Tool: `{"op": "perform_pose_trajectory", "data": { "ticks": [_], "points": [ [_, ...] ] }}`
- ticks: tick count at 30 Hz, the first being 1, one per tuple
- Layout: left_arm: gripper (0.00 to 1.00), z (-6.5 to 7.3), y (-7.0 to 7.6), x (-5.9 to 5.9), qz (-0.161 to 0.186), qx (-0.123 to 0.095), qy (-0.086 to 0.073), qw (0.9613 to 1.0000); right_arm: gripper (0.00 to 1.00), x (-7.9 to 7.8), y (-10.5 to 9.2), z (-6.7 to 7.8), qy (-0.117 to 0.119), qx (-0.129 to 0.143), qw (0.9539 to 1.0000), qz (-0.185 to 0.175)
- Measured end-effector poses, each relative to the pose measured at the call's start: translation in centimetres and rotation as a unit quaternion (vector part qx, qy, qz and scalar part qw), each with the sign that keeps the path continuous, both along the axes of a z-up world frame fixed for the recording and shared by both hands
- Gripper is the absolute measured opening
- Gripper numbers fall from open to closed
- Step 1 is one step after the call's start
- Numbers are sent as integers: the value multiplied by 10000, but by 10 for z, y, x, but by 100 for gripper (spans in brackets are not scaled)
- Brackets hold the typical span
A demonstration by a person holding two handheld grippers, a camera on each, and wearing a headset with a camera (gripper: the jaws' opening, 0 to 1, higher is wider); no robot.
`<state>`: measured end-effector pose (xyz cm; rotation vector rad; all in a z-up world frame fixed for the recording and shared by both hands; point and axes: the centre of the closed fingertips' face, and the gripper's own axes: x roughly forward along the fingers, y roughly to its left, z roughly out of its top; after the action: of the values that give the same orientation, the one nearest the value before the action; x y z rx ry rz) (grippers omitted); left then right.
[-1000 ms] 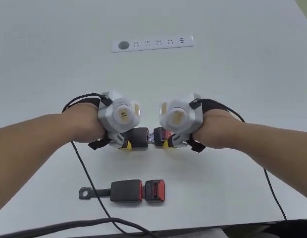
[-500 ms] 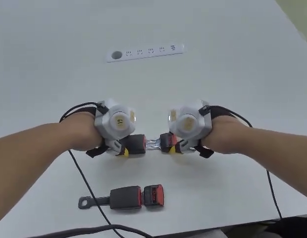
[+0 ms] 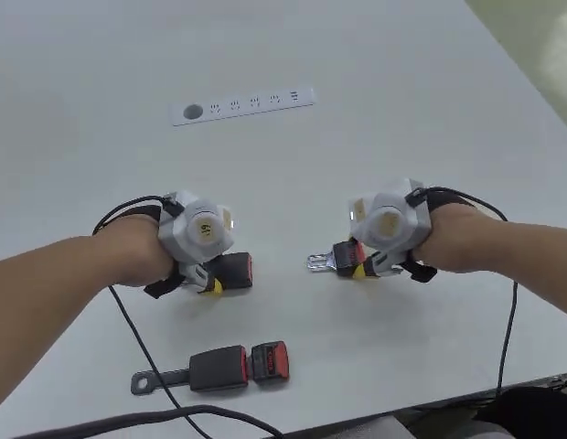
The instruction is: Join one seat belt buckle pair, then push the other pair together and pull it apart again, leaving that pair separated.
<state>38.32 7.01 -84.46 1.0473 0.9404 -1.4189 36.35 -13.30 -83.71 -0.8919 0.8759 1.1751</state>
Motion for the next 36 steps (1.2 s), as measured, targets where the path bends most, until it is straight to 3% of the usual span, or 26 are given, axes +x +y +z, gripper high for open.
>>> {"op": "perform_pose_trajectory", "data": {
  "ticks": [7,16,21,23,25,28,30,31,34,35,36],
  "points": [
    [34,1,0,-1,2,-2,5,10000,33,-5,-33,-2,45,-215,9997,-110],
    [34,1,0,0,93,55,-14,9999,37,-3,-41,-4,44,-299,9991,-291],
    [34,2,1,-1,205,6,-91,9997,44,-1,-45,1,-174,-241,9985,-449],
    [34,3,3,1,357,-50,-142,9992,44,3,-47,10,-436,-88,9953,-866],
    [35,4,6,-1,337,-94,-220,9991,48,-1,-43,18,-586,262,9913,-1147],
    [39,6,9,-1,363,-201,-378,9984,52,-17,-42,22,-583,504,9873,-1392],
    [43,12,10,-3,565,-391,-380,9969,53,-32,-43,26,-577,649,9846,-1519],
    [45,16,12,-3,652,-465,-433,9958,54,-39,-43,29,-572,789,9805,-1705],
    [46,34,21,-5,866,-668,-672,9917,60,-58,-43,37,-573,1040,9731,-1974],
    [47,42,27,-8,783,-653,-912,9906,62,-68,-40,42,-565,1151,9705,-2041],
    [47,48,29,-14,740,-714,-967,9900,65,-74,-39,44,-578,1190,9697,-2055]
  ]
}}
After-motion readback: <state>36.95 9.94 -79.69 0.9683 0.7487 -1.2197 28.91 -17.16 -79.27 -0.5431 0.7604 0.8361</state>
